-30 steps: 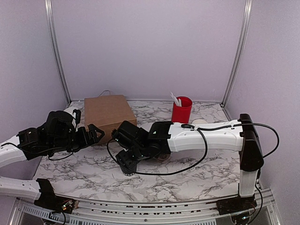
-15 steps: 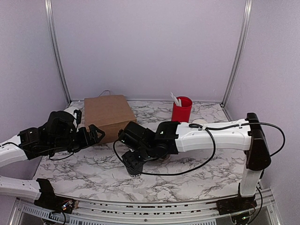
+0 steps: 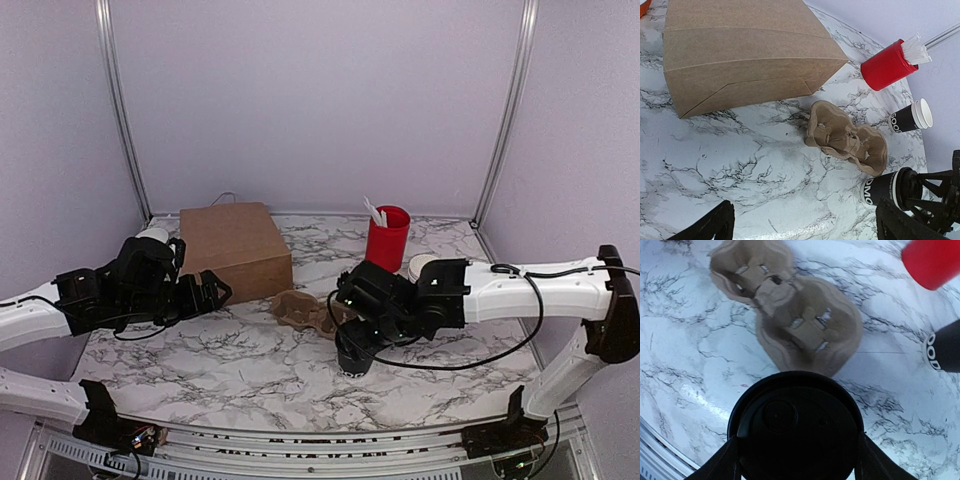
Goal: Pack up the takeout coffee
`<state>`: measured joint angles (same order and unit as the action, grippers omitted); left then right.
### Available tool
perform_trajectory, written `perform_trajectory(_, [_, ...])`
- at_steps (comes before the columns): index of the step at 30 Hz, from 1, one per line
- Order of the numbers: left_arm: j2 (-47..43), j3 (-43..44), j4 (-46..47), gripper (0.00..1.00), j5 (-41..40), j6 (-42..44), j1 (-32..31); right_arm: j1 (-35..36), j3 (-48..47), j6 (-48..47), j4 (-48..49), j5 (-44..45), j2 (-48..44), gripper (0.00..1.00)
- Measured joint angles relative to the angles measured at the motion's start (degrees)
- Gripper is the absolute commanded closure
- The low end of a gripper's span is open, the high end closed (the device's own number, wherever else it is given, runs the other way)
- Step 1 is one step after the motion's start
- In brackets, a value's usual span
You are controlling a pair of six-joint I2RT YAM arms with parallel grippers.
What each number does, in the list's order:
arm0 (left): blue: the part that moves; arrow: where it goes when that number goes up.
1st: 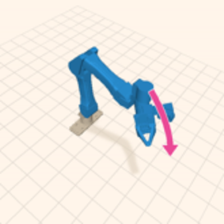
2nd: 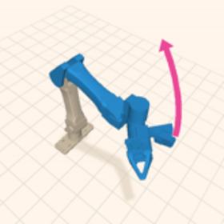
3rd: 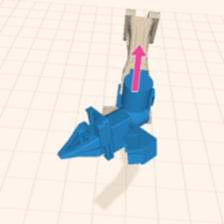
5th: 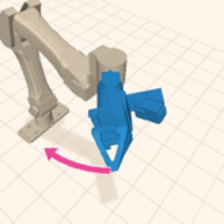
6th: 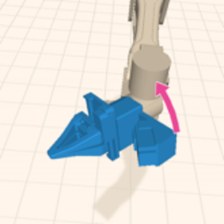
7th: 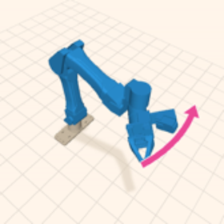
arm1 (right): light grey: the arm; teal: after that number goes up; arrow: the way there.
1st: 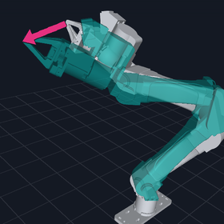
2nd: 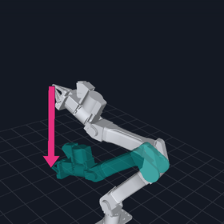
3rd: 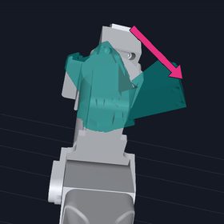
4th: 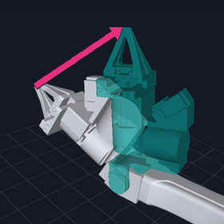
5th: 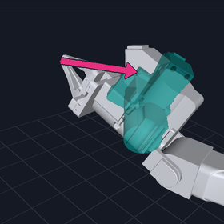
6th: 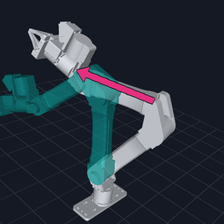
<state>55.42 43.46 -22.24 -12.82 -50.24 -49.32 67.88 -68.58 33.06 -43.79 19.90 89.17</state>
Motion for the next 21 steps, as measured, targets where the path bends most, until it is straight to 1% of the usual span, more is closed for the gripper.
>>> perform_trajectory(3, [1.3, 0.7, 0.2, 0.01, 0.5, 0.3, 0.0, -3.4, 5.1, 1.7, -0.5, 1.2, -5.1, 0.35])
perform_trajectory(6, [2.0, 0.9, 0.9, 0.01, 1.0, 0.6, 0.1, -8.2, 10.0, 2.8, -0.7, 2.6, -10.1, 0.36])
perform_trajectory(11, [2.3, 0.9, 1.0, 0.01, 1.5, 0.8, 0.2, -16.4, 15.3, 3.3, -0.5, 4.5, -15.9, 0.36])
perform_trajectory(16, [2.1, 0.9, 1.0, 0.01, 1.9, 1.0, 0.3, -25.6, 18.0, 3.2, -0.4, 5.9, -19.1, 0.36])
perform_trajectory(21, [0.7, 0.9, 1.0, 0.01, 1.9, 1.0, 0.4, -33.2, 18.3, 2.4, -0.7, 6.3, -19.6, 0.36])
